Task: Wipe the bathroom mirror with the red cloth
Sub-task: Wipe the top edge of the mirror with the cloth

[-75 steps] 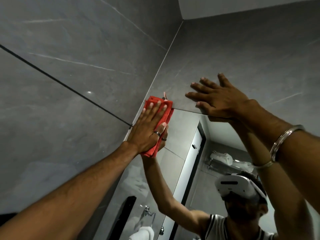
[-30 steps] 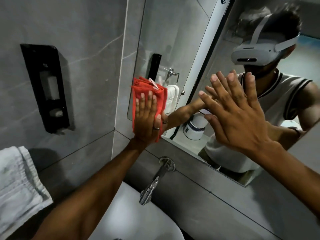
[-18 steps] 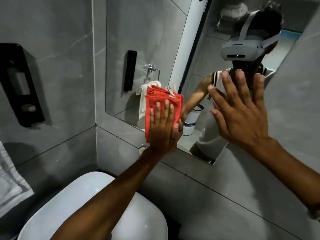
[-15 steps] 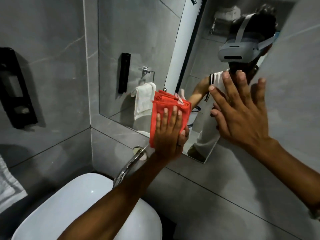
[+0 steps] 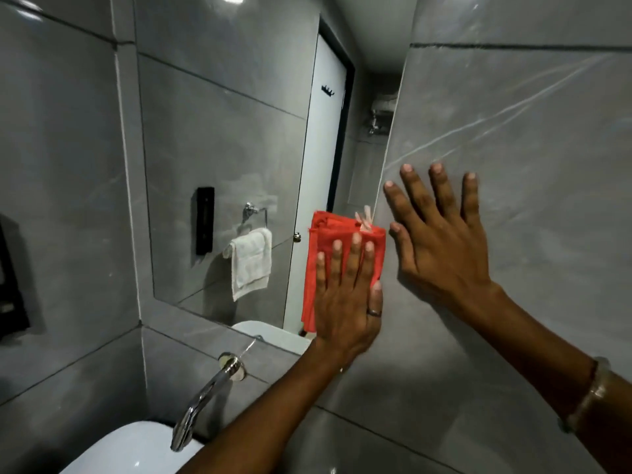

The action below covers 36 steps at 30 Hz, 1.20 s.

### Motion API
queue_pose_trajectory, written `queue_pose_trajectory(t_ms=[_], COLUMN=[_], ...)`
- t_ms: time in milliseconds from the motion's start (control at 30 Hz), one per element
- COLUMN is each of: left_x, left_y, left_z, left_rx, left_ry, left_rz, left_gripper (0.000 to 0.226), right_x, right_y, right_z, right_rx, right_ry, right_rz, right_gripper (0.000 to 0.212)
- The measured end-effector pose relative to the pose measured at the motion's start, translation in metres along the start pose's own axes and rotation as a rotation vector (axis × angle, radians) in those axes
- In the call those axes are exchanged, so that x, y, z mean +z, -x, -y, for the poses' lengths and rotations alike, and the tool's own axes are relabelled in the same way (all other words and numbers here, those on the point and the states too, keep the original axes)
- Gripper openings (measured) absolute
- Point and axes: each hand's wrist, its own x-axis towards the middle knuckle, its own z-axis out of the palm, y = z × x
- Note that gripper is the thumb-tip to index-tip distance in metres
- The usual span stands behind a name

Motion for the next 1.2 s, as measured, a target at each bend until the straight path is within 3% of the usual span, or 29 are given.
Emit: queue_pose_trajectory(t_ms=[367,600,900,1200], left_x=[-0.072,-0.108,-0.128,-0.155], left_y=[-0.216,-0.320,-0.348,-0.362], left_z=[-0.046,-0.054,-0.008,0.094], left_rx=[0.125,0.157,0.371,0.253], left_ry=[-0.046,-0.073,-0.066,-0.111], left_rz=[-0.145,-0.198,-0.191,-0.235], left_gripper=[0.065,0.066,0.065,0.066], right_x=[-0.048,-0.070,-0.063,-0.058], right_y=[-0.122,-0.197,-0.213,-0.222], right_z=[-0.060,-0.088,-0.063,-0.033], right_rx=[0.169,0.140,0.139,0.124], right_ry=[-0.209,-0.119,-0.164,-0.163], right_rz=[-0.131,-0.071,-0.145,-0.193], right_gripper=[0.062,0.067,0.068,0.067])
